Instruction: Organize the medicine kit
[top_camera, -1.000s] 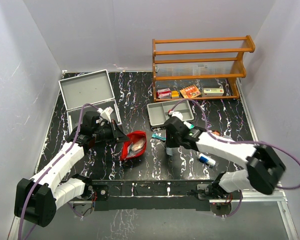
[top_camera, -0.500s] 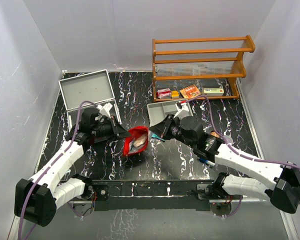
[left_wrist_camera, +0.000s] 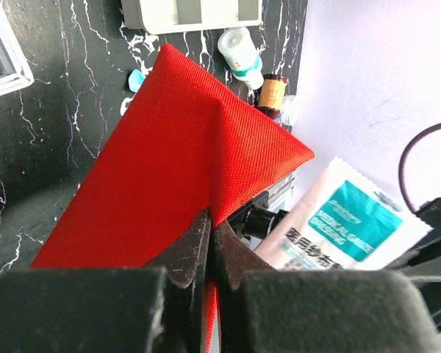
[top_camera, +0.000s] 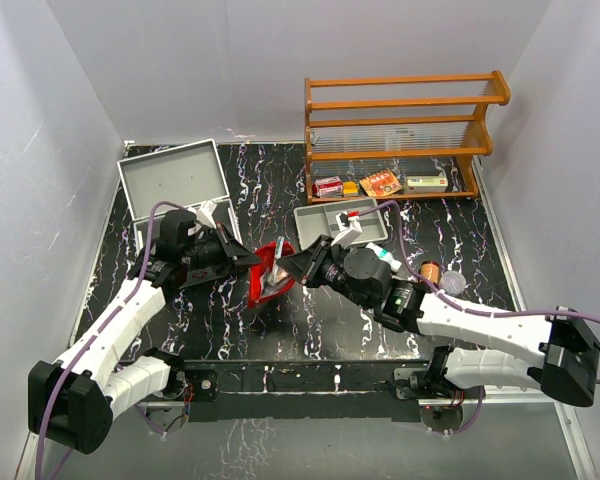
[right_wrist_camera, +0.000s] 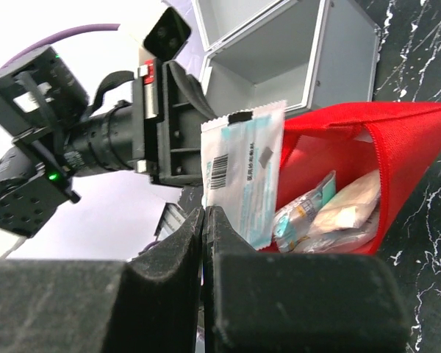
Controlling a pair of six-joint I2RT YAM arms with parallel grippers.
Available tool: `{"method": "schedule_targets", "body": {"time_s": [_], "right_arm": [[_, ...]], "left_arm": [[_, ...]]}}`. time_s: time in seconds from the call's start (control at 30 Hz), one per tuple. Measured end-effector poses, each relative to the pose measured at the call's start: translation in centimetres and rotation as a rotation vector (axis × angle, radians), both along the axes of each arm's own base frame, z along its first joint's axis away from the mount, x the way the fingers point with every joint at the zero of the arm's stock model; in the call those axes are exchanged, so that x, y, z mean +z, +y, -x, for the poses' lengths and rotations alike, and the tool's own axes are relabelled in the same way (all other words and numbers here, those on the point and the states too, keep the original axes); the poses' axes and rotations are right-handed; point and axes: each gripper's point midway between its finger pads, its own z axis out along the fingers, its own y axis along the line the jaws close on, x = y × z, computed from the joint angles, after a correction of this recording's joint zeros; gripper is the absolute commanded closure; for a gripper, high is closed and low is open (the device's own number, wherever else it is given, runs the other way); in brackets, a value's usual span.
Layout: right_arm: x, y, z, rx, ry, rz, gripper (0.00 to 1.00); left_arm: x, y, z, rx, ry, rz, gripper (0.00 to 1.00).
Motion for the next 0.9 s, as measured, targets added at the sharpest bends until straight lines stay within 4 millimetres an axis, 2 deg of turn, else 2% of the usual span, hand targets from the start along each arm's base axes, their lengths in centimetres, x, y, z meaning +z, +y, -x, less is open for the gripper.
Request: {"method": "schedule_targets", "body": {"time_s": [0.3, 0.7, 0.9], "right_arm": [[-2.2, 1.0, -0.8, -0.034, 0.043, 0.032, 1.0], [-2.9, 1.2, -1.4, -0.07, 0.067, 0.026, 1.0], [-2.6, 1.3, -1.3, -0.067, 0.083, 0.0, 1.0]], "left_arm": [[1.1, 0.0, 0.0, 0.046, 0.017, 0.039, 1.0], [1.1, 0.0, 0.1, 0.052, 0.025, 0.044, 1.0], [1.0, 0.1, 0.0, 0.053, 0.024, 0.041, 1.0]]}}
